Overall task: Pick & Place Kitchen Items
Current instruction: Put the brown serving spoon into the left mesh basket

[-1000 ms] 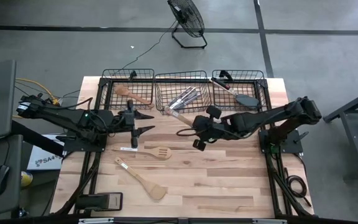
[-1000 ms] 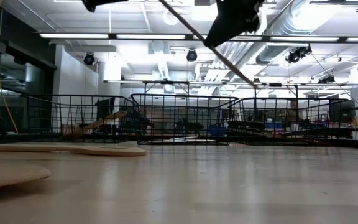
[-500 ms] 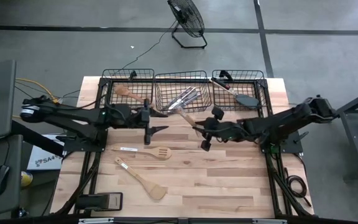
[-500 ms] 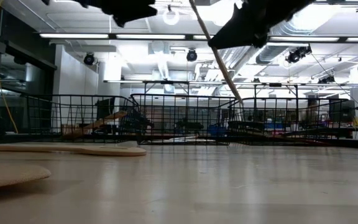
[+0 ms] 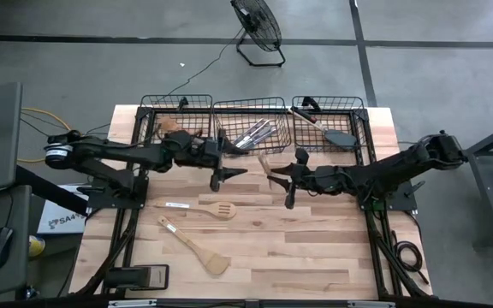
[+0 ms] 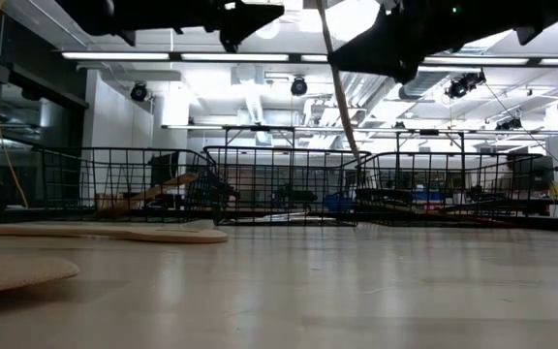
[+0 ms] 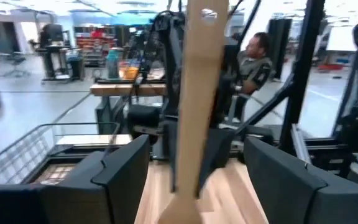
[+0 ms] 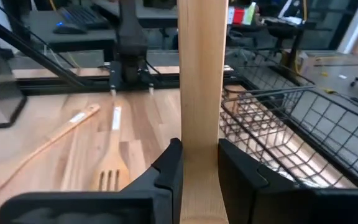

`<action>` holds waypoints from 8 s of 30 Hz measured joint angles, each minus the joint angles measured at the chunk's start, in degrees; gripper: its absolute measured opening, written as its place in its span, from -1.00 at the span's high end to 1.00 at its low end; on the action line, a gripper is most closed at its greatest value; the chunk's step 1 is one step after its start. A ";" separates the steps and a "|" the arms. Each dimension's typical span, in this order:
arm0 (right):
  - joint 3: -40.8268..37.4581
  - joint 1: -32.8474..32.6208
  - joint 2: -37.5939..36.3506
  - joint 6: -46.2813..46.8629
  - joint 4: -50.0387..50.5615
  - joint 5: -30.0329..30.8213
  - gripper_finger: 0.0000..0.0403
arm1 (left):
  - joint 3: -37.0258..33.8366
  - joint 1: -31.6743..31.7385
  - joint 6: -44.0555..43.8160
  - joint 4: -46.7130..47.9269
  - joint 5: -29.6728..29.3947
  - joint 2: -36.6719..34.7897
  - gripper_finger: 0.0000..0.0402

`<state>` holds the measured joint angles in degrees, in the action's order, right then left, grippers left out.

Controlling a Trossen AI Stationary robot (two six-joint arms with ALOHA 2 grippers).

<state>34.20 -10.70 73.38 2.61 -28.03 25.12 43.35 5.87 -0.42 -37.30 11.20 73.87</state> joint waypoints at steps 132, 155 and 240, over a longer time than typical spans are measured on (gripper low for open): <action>7.23 2.23 7.61 14.07 7.22 -3.61 -0.19 | -1.95 29.60 41.22 45.42 -23.01 -8.18 0.57; 7.23 2.25 7.61 14.31 7.32 -2.53 -0.19 | -1.95 32.87 51.73 49.71 -21.01 -8.03 0.57; 7.21 2.25 7.61 15.80 8.23 -2.53 -0.19 | 4.52 35.74 2.32 60.70 -12.85 -5.74 1.00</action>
<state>41.41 -8.45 80.99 18.41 -19.80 22.59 47.88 41.60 1.90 23.41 -1.66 68.14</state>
